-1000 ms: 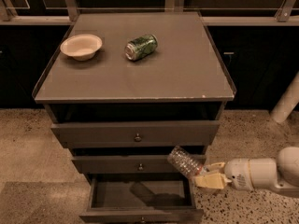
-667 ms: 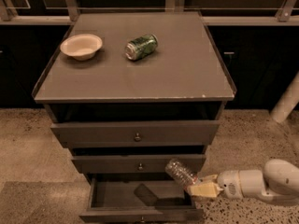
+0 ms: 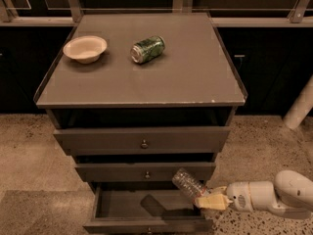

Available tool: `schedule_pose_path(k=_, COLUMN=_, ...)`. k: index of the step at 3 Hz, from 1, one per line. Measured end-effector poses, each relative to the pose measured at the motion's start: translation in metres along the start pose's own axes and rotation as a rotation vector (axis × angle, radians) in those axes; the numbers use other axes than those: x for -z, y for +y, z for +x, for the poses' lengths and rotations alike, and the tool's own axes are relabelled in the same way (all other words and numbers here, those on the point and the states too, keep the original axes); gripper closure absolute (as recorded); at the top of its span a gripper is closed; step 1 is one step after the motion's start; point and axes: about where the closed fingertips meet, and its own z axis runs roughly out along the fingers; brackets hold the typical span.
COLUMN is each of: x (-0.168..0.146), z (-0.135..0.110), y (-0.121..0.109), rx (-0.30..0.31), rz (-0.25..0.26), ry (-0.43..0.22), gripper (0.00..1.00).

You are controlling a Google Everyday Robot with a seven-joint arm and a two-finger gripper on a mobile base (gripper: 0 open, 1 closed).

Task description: Place water bottle into bottom drawer

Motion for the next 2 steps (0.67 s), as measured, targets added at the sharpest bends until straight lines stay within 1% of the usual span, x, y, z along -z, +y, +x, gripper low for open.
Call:
schedule_pose_path(k=1, x=-0.024, z=0.02, y=-0.028, rx=-0.096, rz=-0.037, ry=0.034, gripper=1.0)
schedule_pose_path(k=2, x=-0.072, z=0.051, y=-0.067, rx=-0.244, rz=-0.139, ry=0.091, gripper=1.0)
